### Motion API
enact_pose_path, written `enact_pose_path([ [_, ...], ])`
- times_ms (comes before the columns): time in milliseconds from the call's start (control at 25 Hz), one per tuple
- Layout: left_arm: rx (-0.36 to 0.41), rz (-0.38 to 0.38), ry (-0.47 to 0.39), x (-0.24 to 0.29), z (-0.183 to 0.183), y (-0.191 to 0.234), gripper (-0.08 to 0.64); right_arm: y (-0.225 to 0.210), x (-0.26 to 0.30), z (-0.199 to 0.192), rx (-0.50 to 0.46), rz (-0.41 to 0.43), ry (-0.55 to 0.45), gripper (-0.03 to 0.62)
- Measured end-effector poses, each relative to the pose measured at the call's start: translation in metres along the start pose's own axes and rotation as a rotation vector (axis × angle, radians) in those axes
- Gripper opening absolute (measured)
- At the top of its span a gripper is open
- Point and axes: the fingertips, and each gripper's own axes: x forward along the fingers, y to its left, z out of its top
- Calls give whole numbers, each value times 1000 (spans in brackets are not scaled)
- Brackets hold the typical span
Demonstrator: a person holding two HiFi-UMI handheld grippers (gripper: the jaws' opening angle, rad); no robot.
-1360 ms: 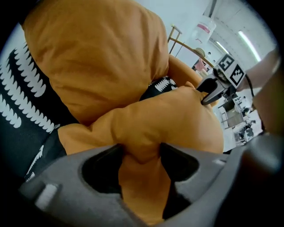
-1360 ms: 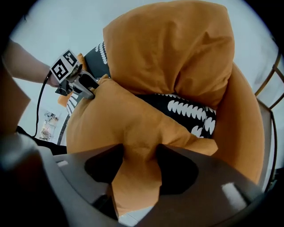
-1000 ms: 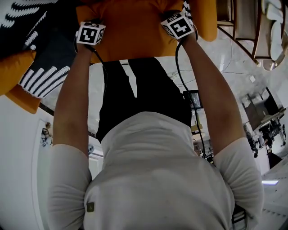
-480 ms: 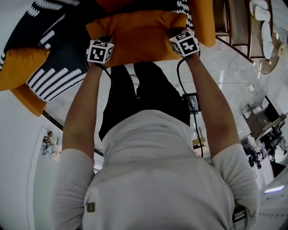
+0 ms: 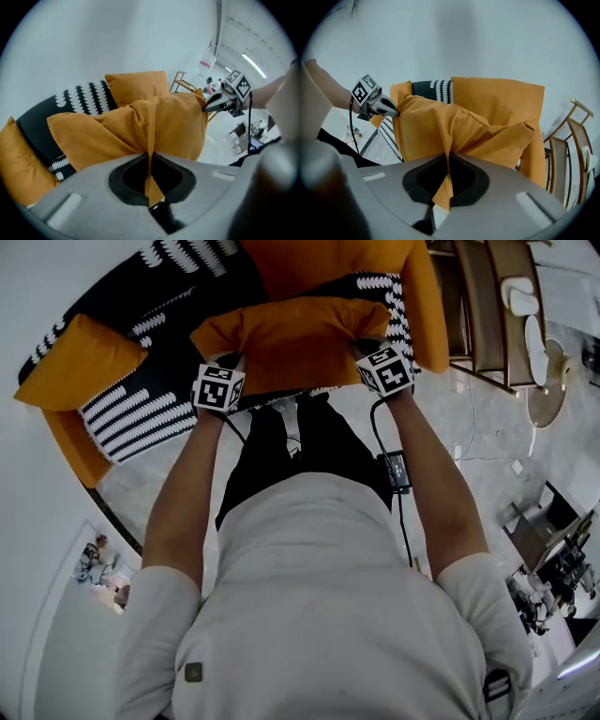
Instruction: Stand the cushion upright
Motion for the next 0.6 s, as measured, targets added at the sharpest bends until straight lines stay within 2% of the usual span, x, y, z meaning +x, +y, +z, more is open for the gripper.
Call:
enact_pose_path([
  [360,34,65,-116,-120,-13,54,11,100,-27,70,-91,-27,-82,15],
  [600,16,129,-149,-183,-31,96,11,156,-31,126,-185,-9,-133,16],
])
